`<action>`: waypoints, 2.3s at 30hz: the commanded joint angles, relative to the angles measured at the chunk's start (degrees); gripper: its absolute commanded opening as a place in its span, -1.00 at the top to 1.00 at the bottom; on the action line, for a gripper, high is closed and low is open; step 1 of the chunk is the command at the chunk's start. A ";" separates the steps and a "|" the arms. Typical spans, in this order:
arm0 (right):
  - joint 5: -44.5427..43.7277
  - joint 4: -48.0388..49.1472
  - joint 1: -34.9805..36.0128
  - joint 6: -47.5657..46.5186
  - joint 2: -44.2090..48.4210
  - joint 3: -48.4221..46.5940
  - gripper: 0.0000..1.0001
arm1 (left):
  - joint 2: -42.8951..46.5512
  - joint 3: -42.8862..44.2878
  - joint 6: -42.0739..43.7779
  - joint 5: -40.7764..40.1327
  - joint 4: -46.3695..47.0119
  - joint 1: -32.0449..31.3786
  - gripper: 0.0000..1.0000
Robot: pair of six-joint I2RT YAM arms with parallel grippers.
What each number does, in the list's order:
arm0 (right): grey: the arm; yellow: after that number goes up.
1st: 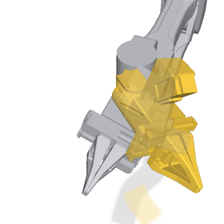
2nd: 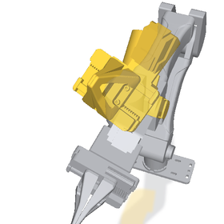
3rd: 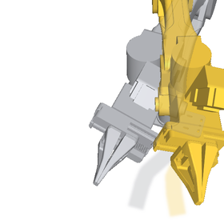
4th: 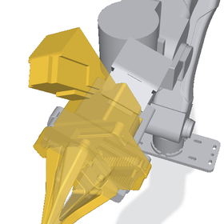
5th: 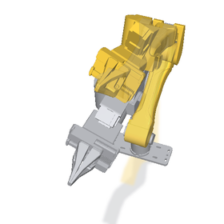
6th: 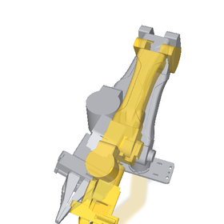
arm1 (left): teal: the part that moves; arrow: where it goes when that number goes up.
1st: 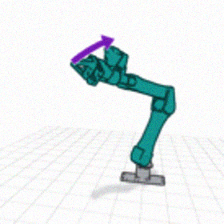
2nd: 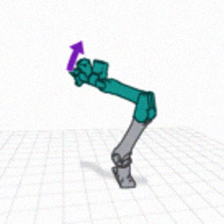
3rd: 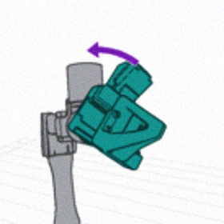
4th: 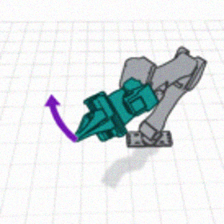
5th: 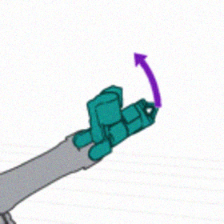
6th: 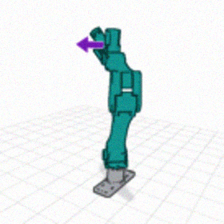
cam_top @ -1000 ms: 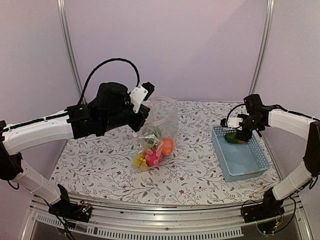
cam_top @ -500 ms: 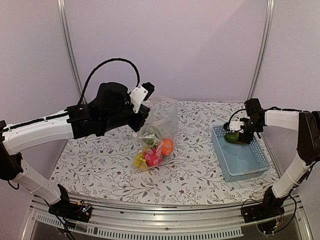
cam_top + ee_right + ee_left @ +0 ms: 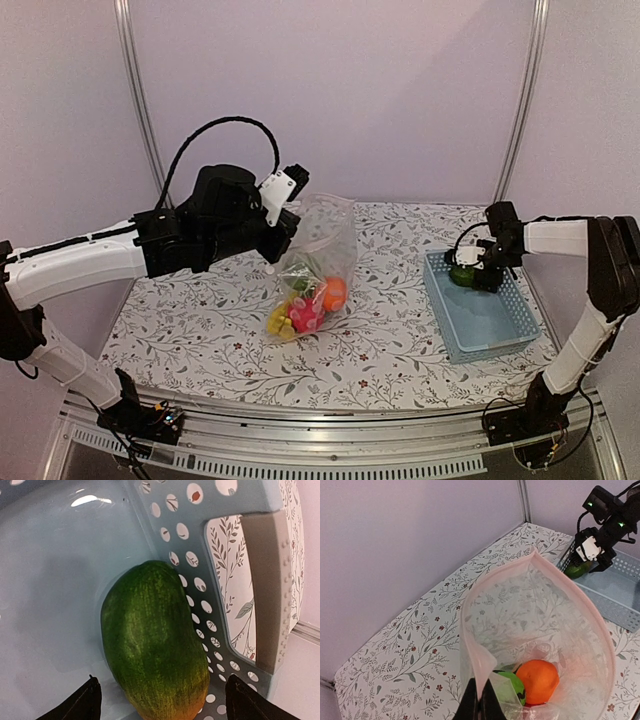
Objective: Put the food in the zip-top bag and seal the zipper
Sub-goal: Pick up the fake fruit from the bin, then place the fake fruit in the zipper food storage bag.
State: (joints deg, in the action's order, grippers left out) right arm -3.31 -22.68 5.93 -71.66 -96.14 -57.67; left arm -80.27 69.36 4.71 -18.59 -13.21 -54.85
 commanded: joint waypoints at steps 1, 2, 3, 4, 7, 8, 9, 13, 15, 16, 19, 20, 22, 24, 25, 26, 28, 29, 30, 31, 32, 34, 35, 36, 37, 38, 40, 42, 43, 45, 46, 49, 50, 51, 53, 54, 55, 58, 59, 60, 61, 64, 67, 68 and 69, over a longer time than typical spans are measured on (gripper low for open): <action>1.20 1.51 -0.31 0.80 -1.72 0.83 -0.69 | -0.56 0.48 0.41 0.46 -0.54 -0.28 1.00; 1.08 1.97 -0.31 0.81 -1.76 1.21 -0.69 | -0.59 0.51 0.39 0.51 -0.54 -0.30 1.00; 0.92 2.51 -0.31 0.88 -1.77 1.77 -0.69 | -0.59 0.51 0.39 0.62 -0.60 -0.26 1.00; 0.44 3.08 -0.30 0.90 -1.71 2.28 -0.66 | -0.59 0.51 0.41 0.70 -0.61 -0.27 1.00; -0.43 4.89 -0.30 1.27 -1.27 3.35 -0.57 | -0.72 0.51 0.38 0.70 -0.55 -0.26 1.00; -0.52 5.29 -0.31 1.46 -0.91 3.63 -0.51 | -0.75 0.44 0.38 0.68 -0.57 -0.31 1.00; -0.36 5.57 -0.31 1.55 -0.63 3.88 -0.43 | -0.83 0.42 0.39 0.66 -0.62 -0.28 1.00; 0.32 5.48 -0.31 2.43 2.75 4.28 -0.12 | -1.10 0.51 0.31 0.75 -0.61 -0.26 1.00; 1.36 3.76 -0.30 2.69 5.07 4.49 -0.03 | -1.06 0.51 0.33 0.78 -0.68 -0.28 1.00; 2.17 2.38 -0.23 2.88 6.20 4.39 0.01 | -1.10 0.51 0.33 0.77 -0.68 -0.27 1.00; 6.13 -3.06 0.35 4.22 11.24 3.42 0.06 | -1.18 0.51 0.33 0.82 -0.73 -0.30 1.00; 7.32 -4.86 0.74 4.93 13.51 2.99 0.07 | -1.27 0.55 0.30 0.83 -0.68 -0.29 1.00; 10.80 -9.48 1.93 7.05 16.68 1.02 0.07 | -1.40 0.60 0.35 0.97 -0.75 -0.28 1.00; 15.52 -14.13 3.52 9.65 19.75 -2.17 0.07 | -1.61 0.61 0.22 1.15 -0.78 -0.26 1.00; 17.94 -16.17 4.45 11.85 21.03 -3.99 0.07 | -1.72 0.67 0.24 1.23 -0.81 -0.26 1.00; 20.73 -18.13 5.36 13.24 21.79 -6.21 0.07 | -1.81 0.66 0.23 1.21 -0.77 -0.32 1.00; 25.14 -20.85 7.83 16.54 22.94 -10.46 0.07 | -2.06 0.69 0.15 1.21 -0.76 -0.29 1.00; 27.51 -21.88 9.16 18.70 23.15 -12.56 0.07 | -2.20 0.69 0.17 1.19 -0.80 -0.31 1.00; 28.81 -22.73 10.67 20.23 23.17 -14.41 0.07 | -2.32 0.69 0.20 1.11 -0.83 -0.26 1.00; 29.77 -23.75 12.19 21.23 22.99 -16.54 0.07 | -2.45 0.69 0.25 1.03 -0.92 -0.28 1.00; 30.58 -24.64 13.84 22.73 22.59 -18.61 0.07 | -2.58 0.69 0.23 0.94 -0.91 -0.29 1.00; 32.09 -26.08 16.87 24.65 21.33 -22.41 0.06 | -2.77 0.73 0.23 0.88 -0.94 -0.25 1.00; 32.85 -26.51 18.34 25.43 20.77 -23.95 0.06 | -2.78 0.77 0.17 0.93 -0.95 -0.31 1.00; 33.59 -26.69 20.18 26.75 20.03 -25.53 0.06 | -2.70 0.77 0.13 1.00 -0.94 -0.34 1.00; 34.30 -26.68 21.49 27.73 19.50 -27.26 0.06 | -2.66 0.77 0.15 1.01 -0.96 -0.28 1.00; 34.82 -26.53 22.91 28.38 18.62 -28.40 0.06 | -2.57 0.77 0.18 1.01 -0.94 -0.26 1.00; 35.83 -26.04 25.27 29.90 17.32 -30.83 0.05 | -2.46 0.77 0.17 0.97 -0.95 -0.30 1.00; 37.60 -25.53 26.96 31.07 15.49 -33.44 0.05 | -2.38 0.77 0.07 1.11 -0.89 -0.26 1.00; 38.72 -25.36 27.35 31.86 14.41 -34.68 0.05 | -2.34 0.77 0.03 1.27 -0.93 -0.27 1.00; 41.26 -25.24 28.04 33.01 11.71 -37.64 0.05 | -2.25 0.77 -0.04 1.42 -0.91 -0.27 1.00; 42.41 -25.46 28.35 33.58 10.27 -39.20 0.05 | -2.24 0.77 -0.05 1.44 -0.92 -0.30 1.00; 45.06 -25.28 29.53 33.99 6.55 -43.46 0.04 | -2.18 0.86 0.01 1.24 -0.95 -0.31 1.00; 46.02 -24.11 29.69 34.36 5.51 -44.32 0.04 | -2.03 0.80 -0.02 1.17 -0.94 -0.24 1.00; 47.27 -22.50 29.74 35.21 4.56 -44.78 0.05 | -1.96 0.78 -0.03 1.14 -0.94 -0.22 1.00; 50.42 -18.19 29.83 37.96 3.54 -44.63 0.06 | -1.78 0.71 -0.04 1.02 -0.91 -0.29 1.00; 52.07 -15.70 29.83 39.08 3.18 -44.44 0.06 | -1.69 0.62 -0.12 1.01 -0.79 -0.18 1.00; 53.52 -13.48 29.91 40.74 2.55 -44.50 0.06 | -1.65 0.56 -0.13 1.09 -0.64 -0.18 1.00; 57.55 -8.65 30.01 45.33 0.27 -45.66 0.05 | -1.56 0.51 -0.44 1.23 -0.51 -0.17 1.00; 58.38 -7.76 29.99 46.22 -0.32 -46.05 0.04 | -1.59 0.55 -0.48 1.27 -0.57 -0.10 1.00; 58.94 -6.81 30.01 47.48 -1.13 -46.34 0.04 | -1.64 0.59 -0.71 1.40 -0.57 -0.08 1.00; 59.35 -5.88 30.01 48.27 -1.61 -46.34 0.03 | -1.56 0.64 -0.82 1.50 -0.51 -0.04 1.00; 60.96 -1.87 30.06 50.50 -2.76 -45.23 0.01 | -1.33 0.77 -1.59 2.59 -0.42 0.53 1.00; 62.71 2.10 30.19 52.60 -3.71 -43.79 -0.07 | -1.03 0.86 -2.20 3.86 -0.33 1.25 1.00; 63.11 3.11 30.25 53.15 -4.10 -43.50 -0.09 | -0.99 0.94 -2.36 4.16 -0.40 1.46 1.00; 63.30 3.70 30.27 53.52 -4.94 -43.37 -0.11 | -0.94 0.95 -2.48 4.24 -0.41 1.59 1.00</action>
State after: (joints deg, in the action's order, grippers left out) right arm 56.31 -25.43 35.64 -22.35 -99.00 -101.97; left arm -82.24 69.38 3.53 -16.16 -13.21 -54.52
